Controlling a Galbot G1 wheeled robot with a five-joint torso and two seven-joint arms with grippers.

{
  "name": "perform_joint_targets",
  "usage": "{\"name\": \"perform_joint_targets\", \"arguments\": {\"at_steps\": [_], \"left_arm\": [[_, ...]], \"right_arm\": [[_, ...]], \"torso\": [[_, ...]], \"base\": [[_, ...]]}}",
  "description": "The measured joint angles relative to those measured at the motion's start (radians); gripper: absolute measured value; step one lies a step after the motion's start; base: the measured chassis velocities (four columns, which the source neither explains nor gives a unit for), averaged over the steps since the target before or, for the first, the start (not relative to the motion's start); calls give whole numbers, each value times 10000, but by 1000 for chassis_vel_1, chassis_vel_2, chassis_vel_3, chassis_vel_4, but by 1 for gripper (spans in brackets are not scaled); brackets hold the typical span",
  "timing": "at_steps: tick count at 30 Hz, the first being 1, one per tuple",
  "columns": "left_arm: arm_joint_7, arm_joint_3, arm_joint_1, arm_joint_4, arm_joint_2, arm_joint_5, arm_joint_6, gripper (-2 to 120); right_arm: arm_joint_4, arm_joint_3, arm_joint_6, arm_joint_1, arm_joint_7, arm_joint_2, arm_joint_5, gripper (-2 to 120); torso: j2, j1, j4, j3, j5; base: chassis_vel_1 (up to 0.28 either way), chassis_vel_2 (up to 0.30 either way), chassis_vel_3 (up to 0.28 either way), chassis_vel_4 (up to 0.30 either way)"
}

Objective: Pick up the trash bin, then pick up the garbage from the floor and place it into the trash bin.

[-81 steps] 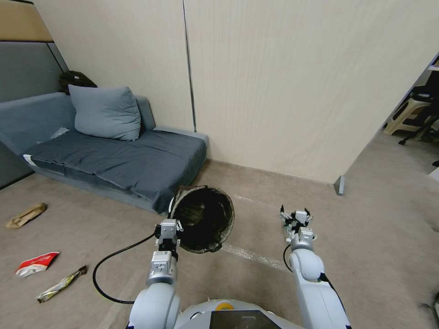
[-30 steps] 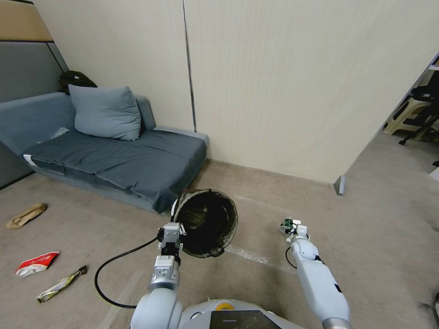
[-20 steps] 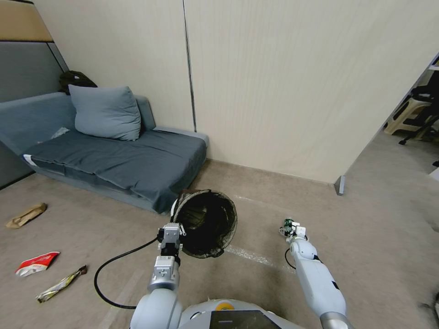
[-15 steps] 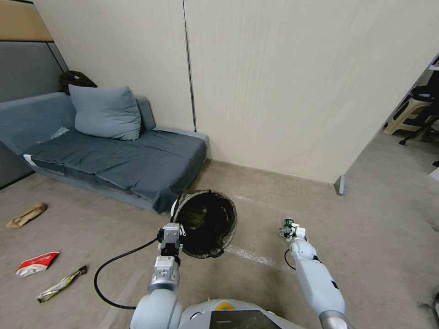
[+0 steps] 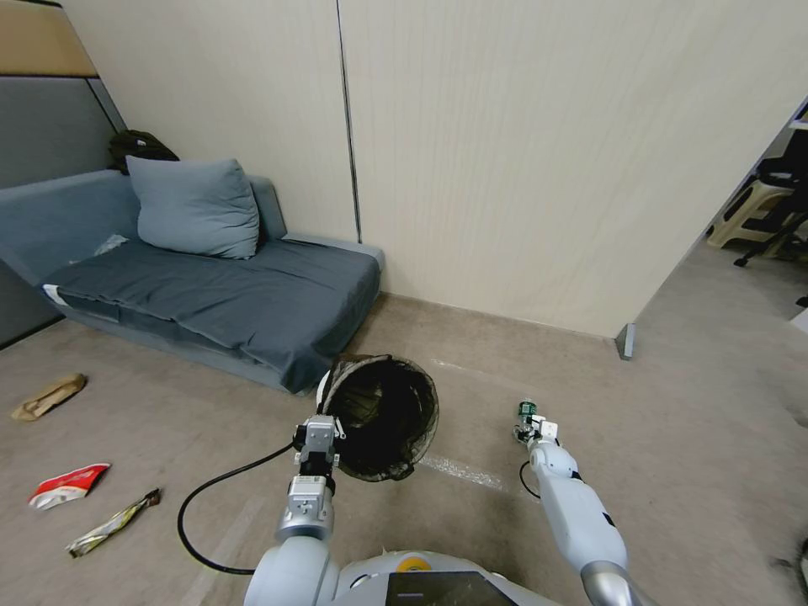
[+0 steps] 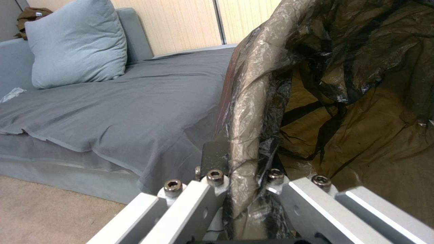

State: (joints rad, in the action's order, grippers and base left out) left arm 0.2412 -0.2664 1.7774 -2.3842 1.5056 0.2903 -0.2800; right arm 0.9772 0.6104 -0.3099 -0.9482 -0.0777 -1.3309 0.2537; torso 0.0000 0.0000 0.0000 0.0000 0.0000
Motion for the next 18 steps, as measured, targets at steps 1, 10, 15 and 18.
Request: {"name": "perform_joint_targets", "arguments": {"at_steps": [1,10,15,18], "left_arm": [[0,37,-3,49,1,1,4,0],[-8,162,-10,90,14,62,12,0],[-8,211,7,84,27,99,24,0],[-8,223,7,118,33,111,38,0]], "right_arm": [[-14,0,26,14,16,-14,-43,27],[17,20,115,-19,42,-58,-129,22],[21,48,212,-55,47,-72,-145,22],[58,56,350,-77,43,-82,-169,22]], "torso": [[0,0,0,0,0],[0,0,-1,0,0],[-1,0,-1,0,1],[-1,0,0,0,0]], "base": [[0,0,0,0],[0,0,0,0],[0,0,0,0],[0,0,0,0]]}}
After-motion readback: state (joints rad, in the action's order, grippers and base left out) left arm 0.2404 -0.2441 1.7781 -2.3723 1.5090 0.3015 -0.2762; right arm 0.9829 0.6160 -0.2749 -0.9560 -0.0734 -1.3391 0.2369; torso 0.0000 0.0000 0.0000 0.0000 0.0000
